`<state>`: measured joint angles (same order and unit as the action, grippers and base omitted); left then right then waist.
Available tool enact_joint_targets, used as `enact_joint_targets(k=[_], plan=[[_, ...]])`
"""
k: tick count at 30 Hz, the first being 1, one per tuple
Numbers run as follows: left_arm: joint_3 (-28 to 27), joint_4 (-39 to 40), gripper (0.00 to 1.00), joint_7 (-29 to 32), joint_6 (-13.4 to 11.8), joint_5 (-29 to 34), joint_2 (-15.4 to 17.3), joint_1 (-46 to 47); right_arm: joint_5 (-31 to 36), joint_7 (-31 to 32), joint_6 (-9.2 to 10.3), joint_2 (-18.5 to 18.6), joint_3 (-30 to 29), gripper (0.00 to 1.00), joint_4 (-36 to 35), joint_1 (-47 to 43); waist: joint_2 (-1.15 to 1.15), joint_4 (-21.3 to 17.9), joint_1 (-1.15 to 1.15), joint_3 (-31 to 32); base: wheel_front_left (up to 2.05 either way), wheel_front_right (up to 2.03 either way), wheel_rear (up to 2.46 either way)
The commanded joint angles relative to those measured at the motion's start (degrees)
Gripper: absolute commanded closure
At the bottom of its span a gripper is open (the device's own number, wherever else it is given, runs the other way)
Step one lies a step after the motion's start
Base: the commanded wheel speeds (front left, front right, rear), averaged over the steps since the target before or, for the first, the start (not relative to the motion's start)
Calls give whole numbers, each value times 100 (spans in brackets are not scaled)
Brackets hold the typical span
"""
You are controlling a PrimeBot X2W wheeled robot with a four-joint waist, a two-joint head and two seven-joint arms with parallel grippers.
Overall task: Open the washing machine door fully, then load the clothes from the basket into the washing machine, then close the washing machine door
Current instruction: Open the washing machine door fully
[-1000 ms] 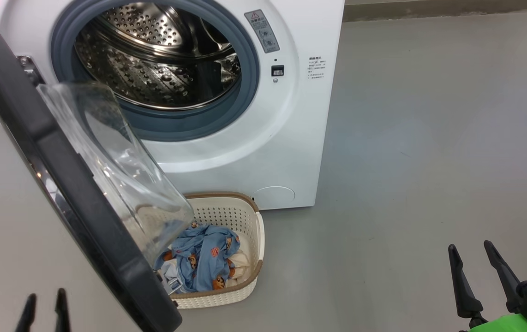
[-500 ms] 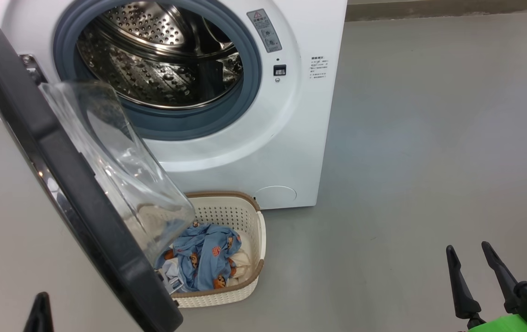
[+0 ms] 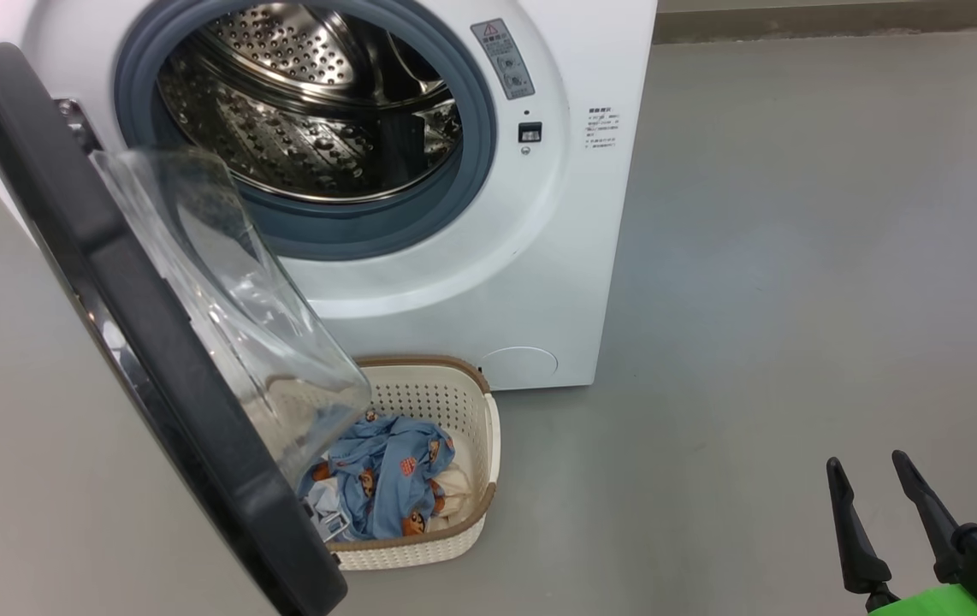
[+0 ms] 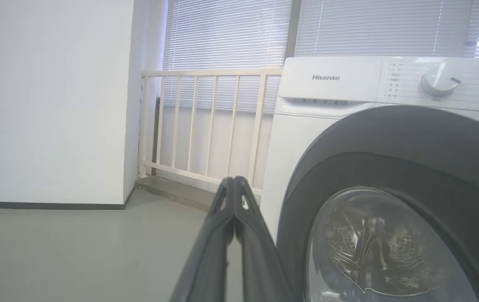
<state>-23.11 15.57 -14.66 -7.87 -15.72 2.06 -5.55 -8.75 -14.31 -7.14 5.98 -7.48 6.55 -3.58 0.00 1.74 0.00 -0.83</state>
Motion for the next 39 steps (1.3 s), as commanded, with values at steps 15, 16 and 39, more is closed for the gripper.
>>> enact_joint_targets(k=[15,16,39], plan=[[2391,2441,100,-34,91,564,82,645,41,-69,-35,52,223,0,-74,-40,0,48,0,90,0,0,0],[2685,2401,100,-14,104,559,82,606,39,-69,-35,47,230,0,-72,-44,0,46,0,91,0,0,0],[4714,50,100,833,-339,-334,93,441,1,-69,-35,32,233,0,-36,10,0,156,0,-184,0,0,0]])
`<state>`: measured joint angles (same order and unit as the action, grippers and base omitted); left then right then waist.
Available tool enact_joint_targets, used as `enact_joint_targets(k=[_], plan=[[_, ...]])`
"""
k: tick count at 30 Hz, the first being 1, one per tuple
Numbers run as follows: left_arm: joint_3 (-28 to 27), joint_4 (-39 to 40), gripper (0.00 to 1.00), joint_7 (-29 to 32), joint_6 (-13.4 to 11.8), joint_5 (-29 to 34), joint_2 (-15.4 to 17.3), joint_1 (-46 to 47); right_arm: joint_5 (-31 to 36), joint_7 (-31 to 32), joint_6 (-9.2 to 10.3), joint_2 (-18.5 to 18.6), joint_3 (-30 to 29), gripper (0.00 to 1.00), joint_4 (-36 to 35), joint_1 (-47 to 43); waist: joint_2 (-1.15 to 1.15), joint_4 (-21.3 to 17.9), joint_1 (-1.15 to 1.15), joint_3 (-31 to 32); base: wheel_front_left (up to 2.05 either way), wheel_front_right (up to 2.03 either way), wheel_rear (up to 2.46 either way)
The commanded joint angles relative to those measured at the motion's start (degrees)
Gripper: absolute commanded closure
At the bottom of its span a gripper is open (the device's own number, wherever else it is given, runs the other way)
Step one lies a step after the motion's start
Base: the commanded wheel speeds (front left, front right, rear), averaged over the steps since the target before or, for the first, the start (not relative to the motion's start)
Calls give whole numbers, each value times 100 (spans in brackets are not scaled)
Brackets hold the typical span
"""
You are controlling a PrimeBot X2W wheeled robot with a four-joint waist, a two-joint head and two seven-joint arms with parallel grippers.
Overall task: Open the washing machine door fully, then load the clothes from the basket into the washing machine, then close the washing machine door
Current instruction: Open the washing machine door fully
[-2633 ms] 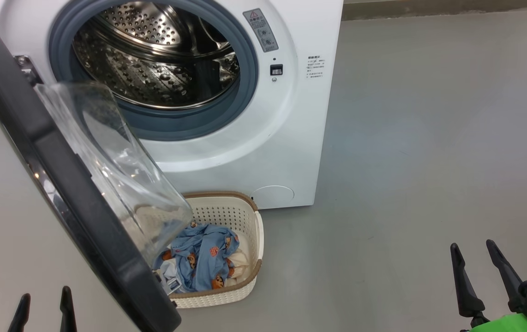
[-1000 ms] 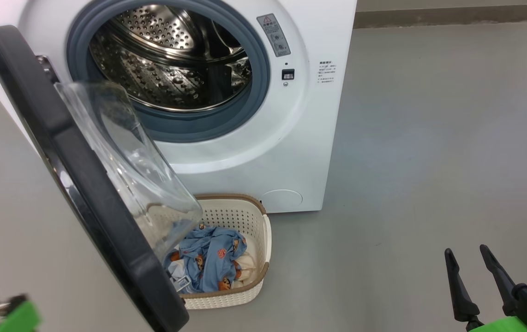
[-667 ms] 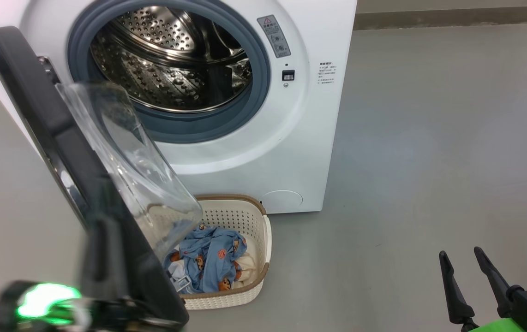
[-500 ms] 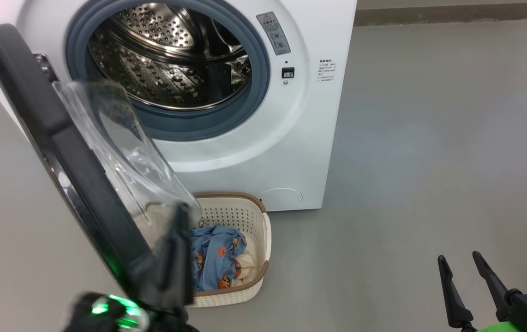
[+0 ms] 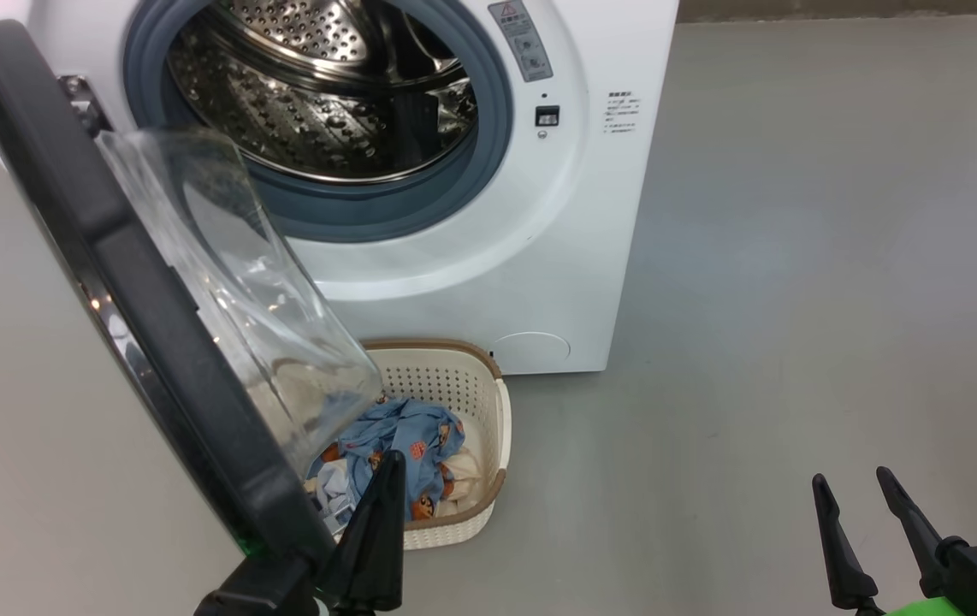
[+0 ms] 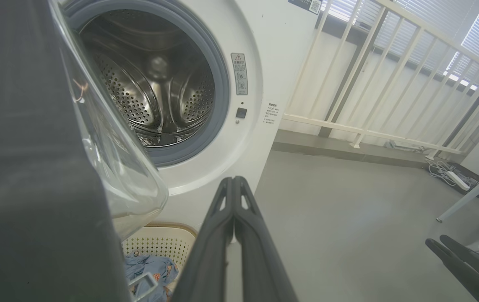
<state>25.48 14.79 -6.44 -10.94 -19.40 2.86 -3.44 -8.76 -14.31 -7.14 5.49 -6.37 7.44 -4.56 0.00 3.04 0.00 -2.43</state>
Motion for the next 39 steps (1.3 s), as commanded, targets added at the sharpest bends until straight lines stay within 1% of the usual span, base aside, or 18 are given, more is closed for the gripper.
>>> enact_joint_targets(k=[1,13,24,29,34,39], plan=[[-143,129,100,26,-50,52,21,230,2,-69,-35,80,122,0,-127,113,0,45,0,-44,0,0,0],[-147,128,100,28,-176,90,28,271,-21,-69,-35,104,97,0,-110,194,0,423,0,-209,0,0,0],[-387,-30,100,-211,-634,-12,15,289,-21,-69,-35,130,137,0,-120,227,0,858,0,-277,0,0,0],[-462,-39,100,-318,-775,-96,11,294,-20,-69,-35,142,118,0,-114,229,0,1023,0,-270,0,0,0],[-503,-84,100,-368,-880,-148,9,272,-30,-69,-35,136,161,0,-93,239,0,1095,0,-250,0,0,0],[-661,-122,100,-396,-997,-166,49,225,-39,-69,-35,139,165,0,-97,190,0,1212,0,-235,0,0,0]])
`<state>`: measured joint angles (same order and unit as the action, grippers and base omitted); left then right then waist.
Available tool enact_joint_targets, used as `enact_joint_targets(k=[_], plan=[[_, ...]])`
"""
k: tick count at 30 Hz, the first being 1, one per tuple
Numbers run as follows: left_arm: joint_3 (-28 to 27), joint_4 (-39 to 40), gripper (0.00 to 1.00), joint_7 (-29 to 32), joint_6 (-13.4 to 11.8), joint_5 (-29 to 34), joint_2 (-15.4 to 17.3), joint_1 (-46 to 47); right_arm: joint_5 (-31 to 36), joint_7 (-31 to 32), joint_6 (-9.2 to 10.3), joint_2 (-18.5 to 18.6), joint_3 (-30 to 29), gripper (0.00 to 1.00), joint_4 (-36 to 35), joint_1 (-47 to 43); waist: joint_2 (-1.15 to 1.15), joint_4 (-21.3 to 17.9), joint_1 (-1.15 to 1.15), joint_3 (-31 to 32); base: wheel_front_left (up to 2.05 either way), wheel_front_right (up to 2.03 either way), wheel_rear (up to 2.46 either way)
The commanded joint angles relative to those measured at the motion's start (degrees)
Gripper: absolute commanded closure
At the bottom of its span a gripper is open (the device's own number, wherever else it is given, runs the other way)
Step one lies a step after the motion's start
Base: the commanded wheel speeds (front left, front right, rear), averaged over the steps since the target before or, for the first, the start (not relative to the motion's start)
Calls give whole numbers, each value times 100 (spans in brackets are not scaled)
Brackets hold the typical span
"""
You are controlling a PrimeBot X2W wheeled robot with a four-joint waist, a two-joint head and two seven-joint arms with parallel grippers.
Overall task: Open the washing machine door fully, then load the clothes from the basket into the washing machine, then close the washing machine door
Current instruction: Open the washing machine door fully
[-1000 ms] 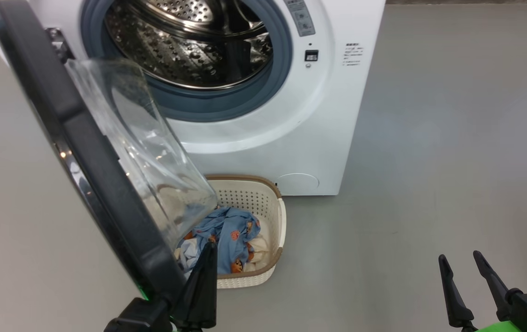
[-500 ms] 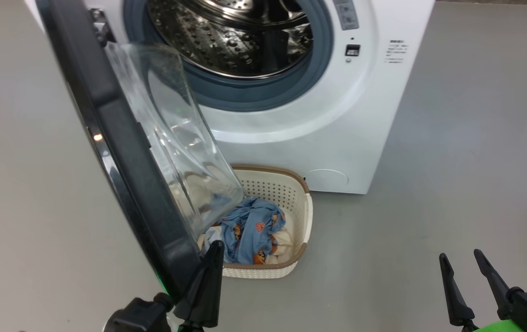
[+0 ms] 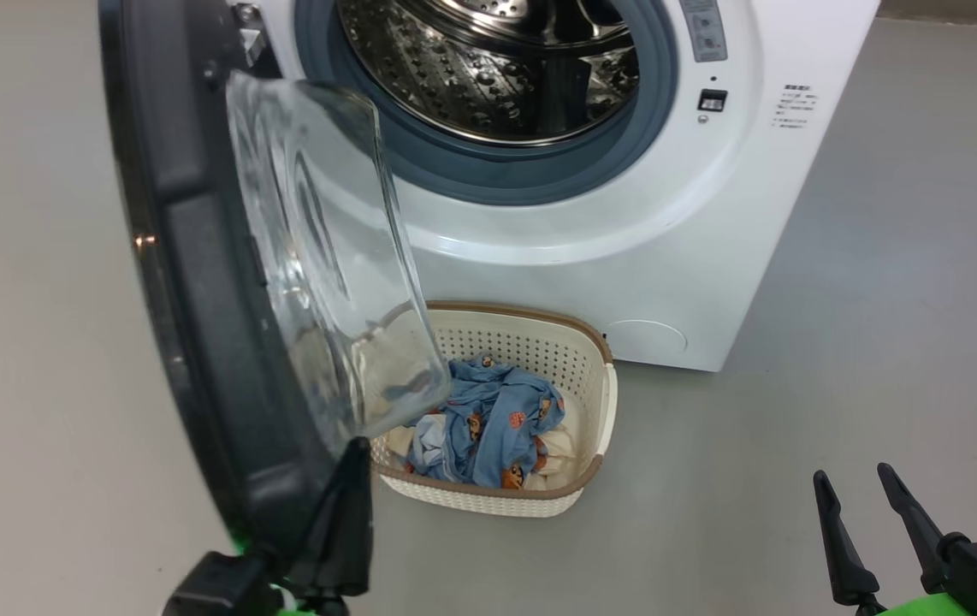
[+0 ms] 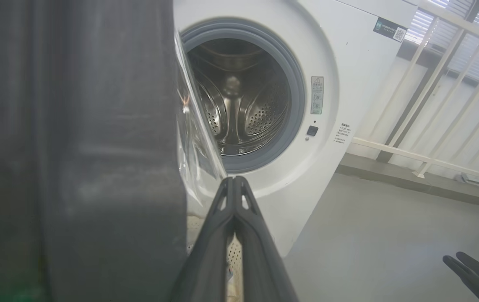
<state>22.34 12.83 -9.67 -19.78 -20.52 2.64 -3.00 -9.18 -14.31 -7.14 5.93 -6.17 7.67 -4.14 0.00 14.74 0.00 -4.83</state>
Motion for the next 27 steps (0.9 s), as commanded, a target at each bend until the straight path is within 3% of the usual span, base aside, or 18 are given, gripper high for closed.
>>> enact_joint_targets(k=[1,14,27], plan=[[-390,72,100,-77,-137,-62,85,164,2,-69,-35,96,141,0,-120,136,0,69,0,5,0,0,0],[-1419,-177,100,-306,-420,-404,320,-3,-8,-69,-35,144,202,0,-99,110,0,403,0,-43,0,0,0],[-2547,-1315,100,-501,-361,-684,649,607,-37,-69,-35,164,277,0,-54,105,0,314,0,-53,0,0,0]])
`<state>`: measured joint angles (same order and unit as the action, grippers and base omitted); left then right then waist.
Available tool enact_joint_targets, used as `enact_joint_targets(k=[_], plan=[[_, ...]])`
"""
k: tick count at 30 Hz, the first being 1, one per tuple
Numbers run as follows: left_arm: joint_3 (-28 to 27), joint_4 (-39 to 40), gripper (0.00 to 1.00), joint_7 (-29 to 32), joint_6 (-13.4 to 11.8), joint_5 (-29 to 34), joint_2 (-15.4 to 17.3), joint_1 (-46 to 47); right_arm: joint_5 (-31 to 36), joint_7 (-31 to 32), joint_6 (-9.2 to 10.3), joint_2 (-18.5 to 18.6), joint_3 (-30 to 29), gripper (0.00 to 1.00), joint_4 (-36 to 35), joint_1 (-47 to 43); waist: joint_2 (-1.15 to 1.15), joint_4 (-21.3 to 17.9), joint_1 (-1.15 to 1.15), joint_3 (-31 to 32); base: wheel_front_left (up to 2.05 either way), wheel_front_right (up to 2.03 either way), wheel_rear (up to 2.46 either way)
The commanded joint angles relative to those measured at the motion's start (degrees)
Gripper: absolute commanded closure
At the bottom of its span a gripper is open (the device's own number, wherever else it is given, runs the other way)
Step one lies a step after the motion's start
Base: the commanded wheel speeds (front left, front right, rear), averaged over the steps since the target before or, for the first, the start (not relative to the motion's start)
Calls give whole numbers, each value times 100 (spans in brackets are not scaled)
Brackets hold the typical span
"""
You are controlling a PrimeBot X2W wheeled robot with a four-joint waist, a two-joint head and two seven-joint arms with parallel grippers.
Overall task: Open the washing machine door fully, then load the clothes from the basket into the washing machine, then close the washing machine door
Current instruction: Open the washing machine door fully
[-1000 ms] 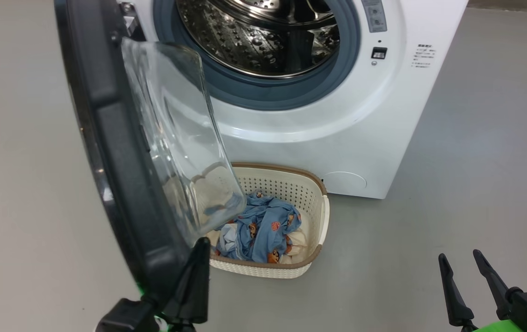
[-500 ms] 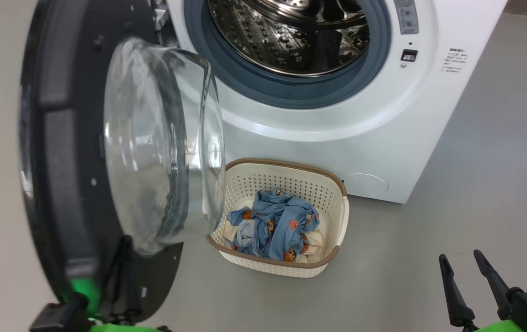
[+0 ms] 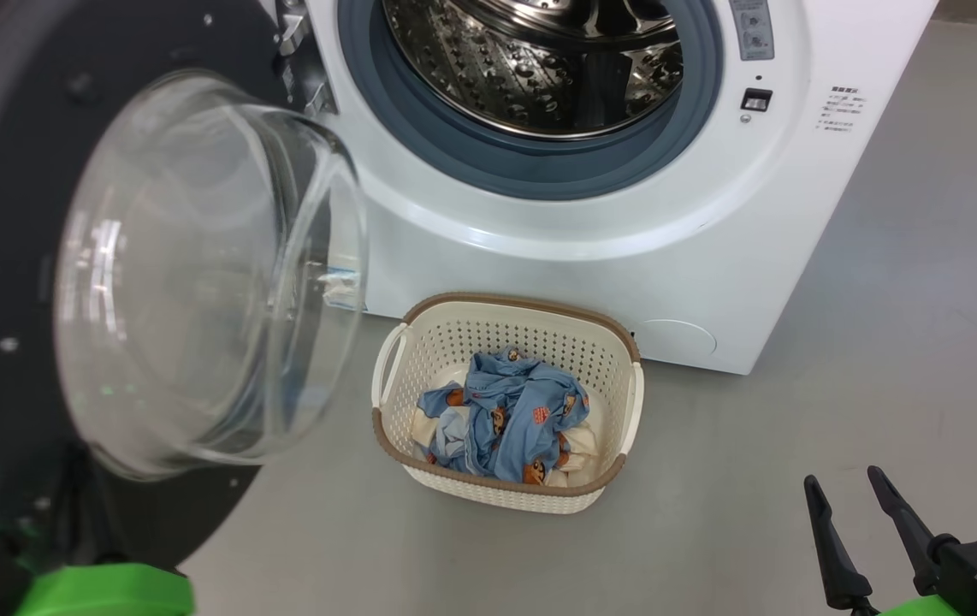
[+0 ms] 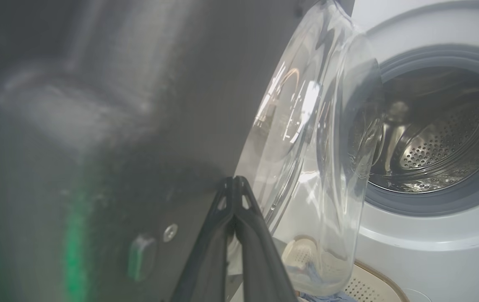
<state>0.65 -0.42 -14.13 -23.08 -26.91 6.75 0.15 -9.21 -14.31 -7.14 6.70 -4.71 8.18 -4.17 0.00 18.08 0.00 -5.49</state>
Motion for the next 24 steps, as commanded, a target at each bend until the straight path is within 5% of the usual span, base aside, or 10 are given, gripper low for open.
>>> enact_joint_targets(k=[1,24], plan=[[-471,-131,100,-63,-4,-56,283,361,-34,-69,-35,84,130,0,-100,101,0,-33,0,23,0,0,0],[-1913,-2179,100,-86,626,703,603,1472,-19,-69,-35,83,130,0,-45,98,0,-302,0,90,0,0,0]])
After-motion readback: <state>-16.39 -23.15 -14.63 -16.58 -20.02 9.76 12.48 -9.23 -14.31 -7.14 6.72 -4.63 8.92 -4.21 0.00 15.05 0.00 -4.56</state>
